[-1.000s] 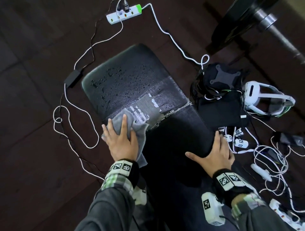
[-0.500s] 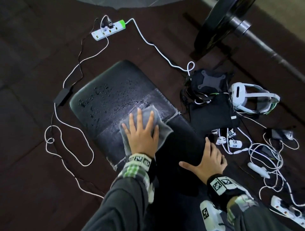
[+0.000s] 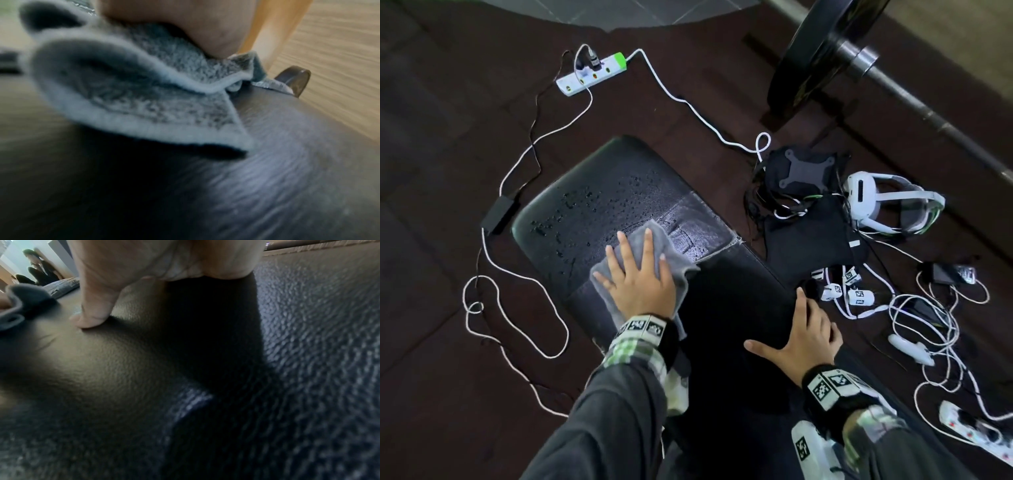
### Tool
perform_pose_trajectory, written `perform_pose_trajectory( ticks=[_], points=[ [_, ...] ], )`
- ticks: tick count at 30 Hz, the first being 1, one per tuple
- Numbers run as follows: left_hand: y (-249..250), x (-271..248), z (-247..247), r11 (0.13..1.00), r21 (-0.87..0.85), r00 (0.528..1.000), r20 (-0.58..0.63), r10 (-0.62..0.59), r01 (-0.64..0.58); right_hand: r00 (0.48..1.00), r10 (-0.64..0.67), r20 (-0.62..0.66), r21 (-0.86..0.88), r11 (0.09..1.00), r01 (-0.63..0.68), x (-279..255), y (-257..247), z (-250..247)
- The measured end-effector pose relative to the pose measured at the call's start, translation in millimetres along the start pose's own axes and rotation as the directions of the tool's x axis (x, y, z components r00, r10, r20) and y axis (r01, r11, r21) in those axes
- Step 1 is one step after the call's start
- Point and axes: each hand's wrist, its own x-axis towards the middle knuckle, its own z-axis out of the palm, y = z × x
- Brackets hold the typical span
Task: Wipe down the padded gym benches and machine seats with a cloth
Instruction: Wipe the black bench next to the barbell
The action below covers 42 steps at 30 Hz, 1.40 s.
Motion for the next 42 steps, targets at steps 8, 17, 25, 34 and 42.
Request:
perform_pose_trajectory(
  ticks=[8, 17, 25, 34, 42],
  points=[
    [21, -38, 13, 0.915, 0.089, 0.918, 0.099, 0.385, -0.393, 0.999, 0.007, 0.037, 0.007, 1.000, -0.007, -1, -2, -4],
    [0, -34, 3, 0.982, 0.023, 0.980, 0.066, 0.188, -0.190, 0.999, 0.001, 0.051, -0.001, 1.000, -0.001, -2, -3, -7],
    [39, -5, 14, 0.976, 0.043, 0.975, 0.065, 0.213, -0.216, 0.999, 0.001, 0.041, 0.018, 1.000, -0.002, 0, 0, -4],
    [2, -68, 17, 0.900, 0.000, 0.898, 0.067, 0.436, -0.437, 0.992, 0.059, 0.114, 0.048, 0.997, -0.065, -5, 18, -14],
    [44, -4, 15, 0.993, -0.010, 0.992, 0.019, 0.122, -0.122, 0.960, 0.204, 0.192, 0.038, 0.976, -0.215, -7, 31, -15]
  ],
)
